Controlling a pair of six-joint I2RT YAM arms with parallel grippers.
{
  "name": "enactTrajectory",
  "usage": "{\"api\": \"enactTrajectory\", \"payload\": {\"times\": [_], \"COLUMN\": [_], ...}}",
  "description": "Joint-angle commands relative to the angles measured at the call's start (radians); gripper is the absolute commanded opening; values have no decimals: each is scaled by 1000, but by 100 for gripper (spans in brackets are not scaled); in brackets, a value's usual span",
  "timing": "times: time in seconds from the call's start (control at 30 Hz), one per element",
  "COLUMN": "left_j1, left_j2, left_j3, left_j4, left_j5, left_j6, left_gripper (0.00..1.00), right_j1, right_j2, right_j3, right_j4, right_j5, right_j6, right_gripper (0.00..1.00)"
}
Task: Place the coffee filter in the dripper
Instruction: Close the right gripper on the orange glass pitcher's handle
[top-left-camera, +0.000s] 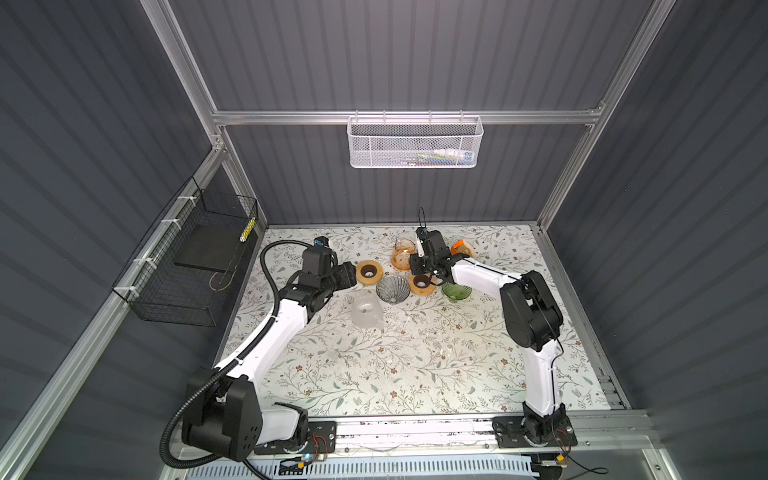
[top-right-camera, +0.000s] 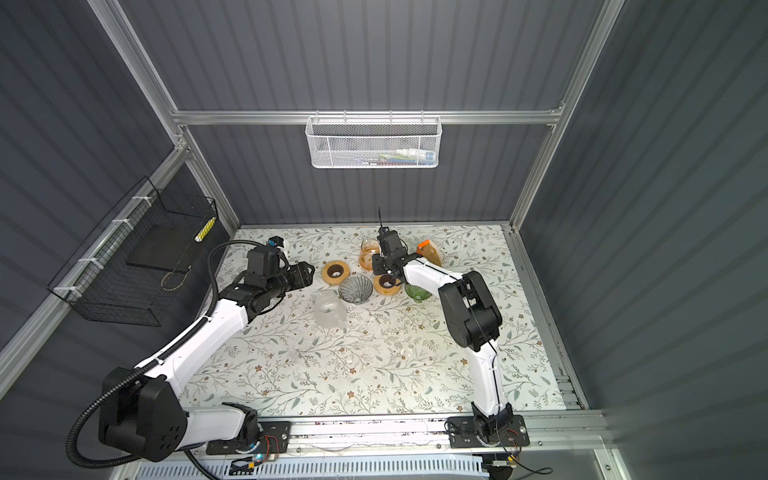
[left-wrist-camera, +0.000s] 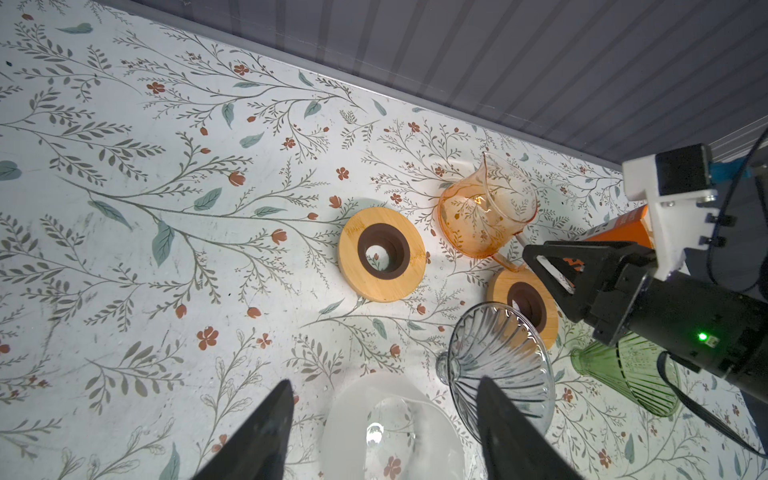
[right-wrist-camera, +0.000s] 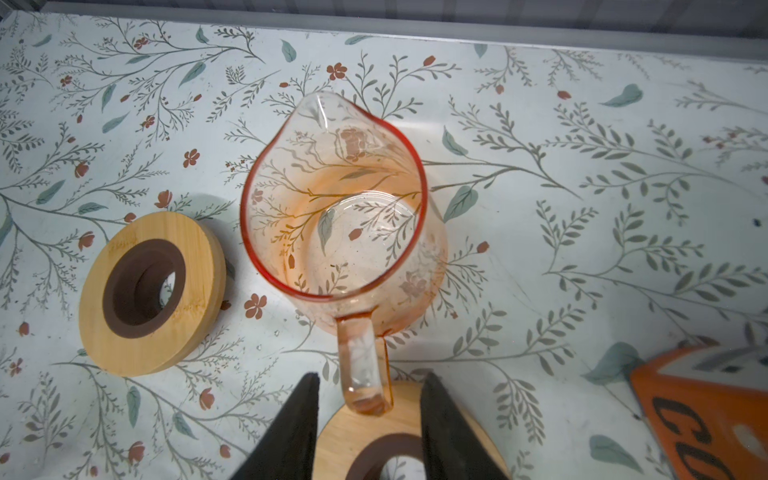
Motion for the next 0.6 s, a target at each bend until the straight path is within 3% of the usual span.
{"api": "enactTrajectory", "payload": {"times": [0.0, 0.57], "left_j1": [1, 2], "left_j2": [-8, -32], "left_j3": [39, 48], "left_j4": [-28, -39], "left_j5": [21, 30], "left_j6": [12, 21], "left_gripper": [70, 69], "right_j1": [1, 1], "right_j2": [23, 77], "right_j3": [31, 123], "right_j4": [-23, -97], "right_j5": [-4, 4], "right_j6": [-4, -9], "right_gripper": [41, 31]}}
